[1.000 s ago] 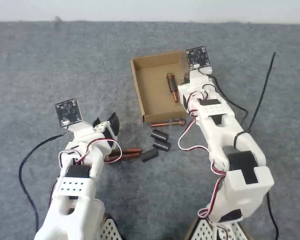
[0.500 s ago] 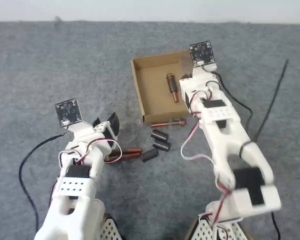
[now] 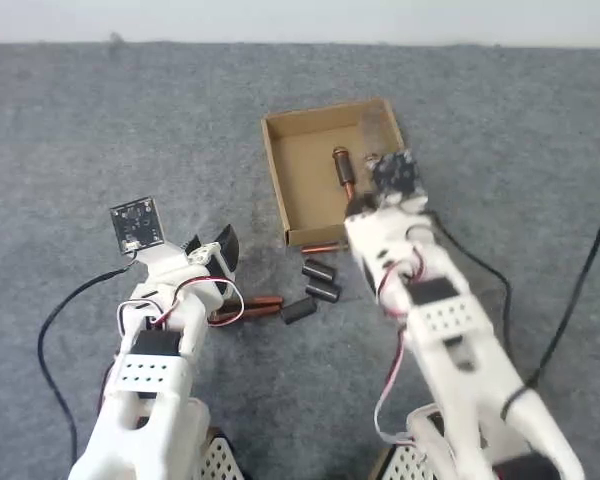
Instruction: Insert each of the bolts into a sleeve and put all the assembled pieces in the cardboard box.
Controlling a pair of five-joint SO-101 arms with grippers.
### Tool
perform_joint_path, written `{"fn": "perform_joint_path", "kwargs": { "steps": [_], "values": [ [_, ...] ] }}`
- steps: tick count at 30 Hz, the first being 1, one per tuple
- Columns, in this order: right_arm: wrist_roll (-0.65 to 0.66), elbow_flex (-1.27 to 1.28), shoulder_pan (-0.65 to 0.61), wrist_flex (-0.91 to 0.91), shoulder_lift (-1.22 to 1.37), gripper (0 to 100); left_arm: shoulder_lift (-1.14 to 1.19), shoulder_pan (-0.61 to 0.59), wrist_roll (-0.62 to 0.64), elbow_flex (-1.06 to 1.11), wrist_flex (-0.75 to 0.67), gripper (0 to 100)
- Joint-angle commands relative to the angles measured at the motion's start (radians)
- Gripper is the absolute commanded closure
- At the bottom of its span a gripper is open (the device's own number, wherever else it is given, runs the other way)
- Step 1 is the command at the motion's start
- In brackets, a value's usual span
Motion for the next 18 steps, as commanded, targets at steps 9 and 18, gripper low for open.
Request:
{"fn": "perform_joint_path", "kwargs": {
  "steps": [9, 18],
  "values": [
    [0.018, 0.037, -0.272, 0.469, -0.240, 99.0, -0.032, -0.002, 0.006, -0.005, -0.028, 82],
    [0.029, 0.043, -0.335, 0.450, -0.239, 91.0, -0.032, -0.002, 0.006, -0.005, -0.028, 82]
  ]
}}
